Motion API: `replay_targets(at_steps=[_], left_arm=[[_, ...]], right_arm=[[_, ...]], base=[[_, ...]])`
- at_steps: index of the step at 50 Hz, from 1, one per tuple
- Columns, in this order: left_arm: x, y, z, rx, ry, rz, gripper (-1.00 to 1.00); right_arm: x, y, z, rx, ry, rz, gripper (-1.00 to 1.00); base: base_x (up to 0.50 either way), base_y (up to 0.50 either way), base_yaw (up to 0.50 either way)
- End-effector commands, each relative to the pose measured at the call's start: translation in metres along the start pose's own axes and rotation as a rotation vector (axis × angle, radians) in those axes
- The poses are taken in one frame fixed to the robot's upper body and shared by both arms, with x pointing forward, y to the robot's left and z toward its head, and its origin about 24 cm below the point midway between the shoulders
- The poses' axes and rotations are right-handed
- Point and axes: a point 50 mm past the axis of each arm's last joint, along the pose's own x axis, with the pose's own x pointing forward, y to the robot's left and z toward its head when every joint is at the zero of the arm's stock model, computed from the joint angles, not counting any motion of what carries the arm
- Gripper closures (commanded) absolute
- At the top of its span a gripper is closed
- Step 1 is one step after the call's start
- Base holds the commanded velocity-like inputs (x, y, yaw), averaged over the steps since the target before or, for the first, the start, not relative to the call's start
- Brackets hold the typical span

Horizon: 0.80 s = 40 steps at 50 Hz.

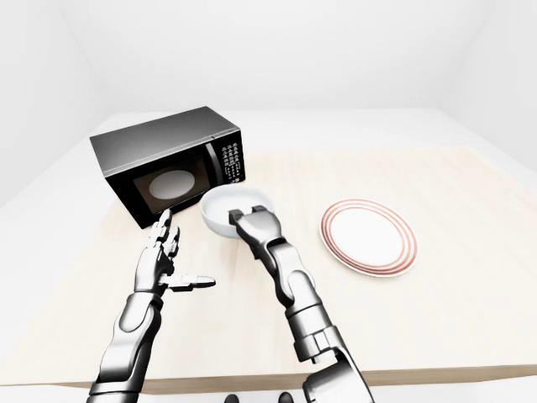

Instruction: Pick up the white bowl and put it on the plate.

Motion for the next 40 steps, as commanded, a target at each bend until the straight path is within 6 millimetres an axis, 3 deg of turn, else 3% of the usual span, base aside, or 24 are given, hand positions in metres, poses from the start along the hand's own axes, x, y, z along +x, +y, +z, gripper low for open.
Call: replay_targets(at_steps=[1,24,40], left_arm=[[0.0,0.0,0.0,0.0,0.0,0.0,-1.0],[0.0,0.0,0.0,0.0,0.0,0.0,-1.0],[0.0,0.0,0.0,0.0,0.0,0.0,-1.0]], right_arm=[[-0.002,-0.015,0.004,0.028,-0.021,-0.119,1.0],[-0.003,-0.005,-0.008,-0.1,0.031,-0.197,1.0],[-0.004,-0.013,-0.026,-0.183,0.089,-0.296,1.0]], base=[[0.0,0.0,0.0],[0.0,0.0,0.0],[0.0,0.0,0.0]])
